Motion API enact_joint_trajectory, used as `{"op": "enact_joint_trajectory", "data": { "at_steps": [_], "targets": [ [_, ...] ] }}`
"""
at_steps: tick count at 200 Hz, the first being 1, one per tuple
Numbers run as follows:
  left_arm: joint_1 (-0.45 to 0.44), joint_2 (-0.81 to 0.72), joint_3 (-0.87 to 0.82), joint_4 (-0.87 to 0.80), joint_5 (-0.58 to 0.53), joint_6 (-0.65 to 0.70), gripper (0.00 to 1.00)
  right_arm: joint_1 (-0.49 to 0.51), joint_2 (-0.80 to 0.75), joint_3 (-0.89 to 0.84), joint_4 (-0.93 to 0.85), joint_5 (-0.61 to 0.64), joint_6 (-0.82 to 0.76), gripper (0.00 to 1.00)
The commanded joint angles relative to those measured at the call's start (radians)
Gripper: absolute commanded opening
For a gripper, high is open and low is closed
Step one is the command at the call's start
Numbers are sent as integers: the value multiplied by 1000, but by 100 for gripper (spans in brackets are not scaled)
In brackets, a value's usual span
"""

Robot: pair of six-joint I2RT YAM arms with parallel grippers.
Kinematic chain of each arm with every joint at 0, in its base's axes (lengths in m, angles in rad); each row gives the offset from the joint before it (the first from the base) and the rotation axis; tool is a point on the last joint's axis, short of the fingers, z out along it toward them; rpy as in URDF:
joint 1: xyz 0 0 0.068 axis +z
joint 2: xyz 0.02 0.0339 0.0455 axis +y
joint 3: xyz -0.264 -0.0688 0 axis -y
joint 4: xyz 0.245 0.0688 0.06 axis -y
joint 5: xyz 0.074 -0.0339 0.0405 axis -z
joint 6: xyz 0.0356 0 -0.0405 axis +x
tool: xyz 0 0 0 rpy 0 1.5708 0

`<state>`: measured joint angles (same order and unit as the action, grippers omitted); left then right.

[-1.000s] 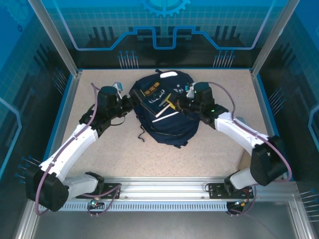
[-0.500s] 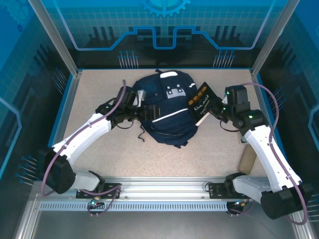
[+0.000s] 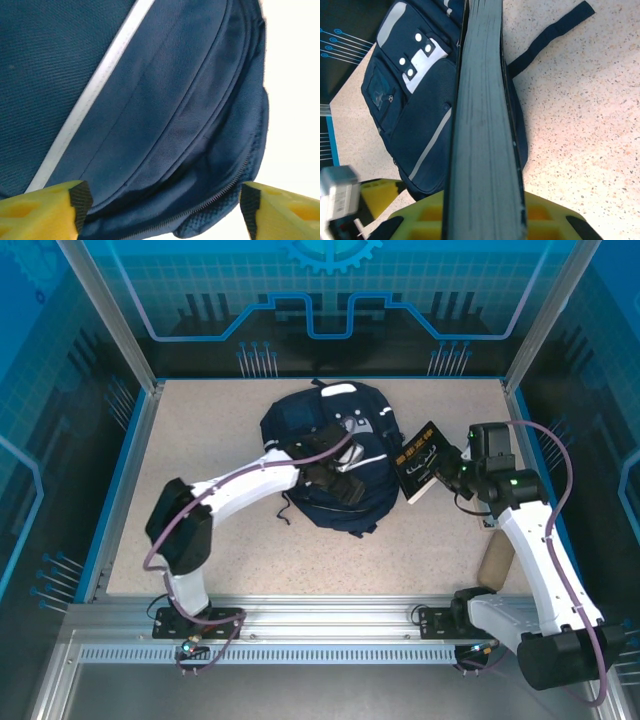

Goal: Pack books, pencil case, and school supplies into a backpack

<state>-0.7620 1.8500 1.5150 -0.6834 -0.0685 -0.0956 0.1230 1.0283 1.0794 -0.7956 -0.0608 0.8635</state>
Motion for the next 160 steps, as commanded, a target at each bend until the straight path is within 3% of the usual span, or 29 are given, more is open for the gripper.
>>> {"op": "enact_joint_trajectory", "data": {
  "at_steps": [1, 48, 90, 120, 160],
  "targets": [
    [-24, 75, 85, -99, -91, 88, 76, -22, -32, 3, 36, -25, 9, 5],
    [-34, 201, 204, -150, -206, 102, 65, -27, -39, -21, 44, -34, 21, 5],
    [-36, 251, 236, -155, -234, 119, 53, -29, -36, -35, 57, -46, 28, 5],
    [-36, 287, 269, -185, -216, 125, 56, -28, -28, -41, 74, -74, 43, 5],
    [-36, 297, 265, -209, -208, 154, 71, -29, -33, -49, 75, -76, 50, 5]
  ]
}}
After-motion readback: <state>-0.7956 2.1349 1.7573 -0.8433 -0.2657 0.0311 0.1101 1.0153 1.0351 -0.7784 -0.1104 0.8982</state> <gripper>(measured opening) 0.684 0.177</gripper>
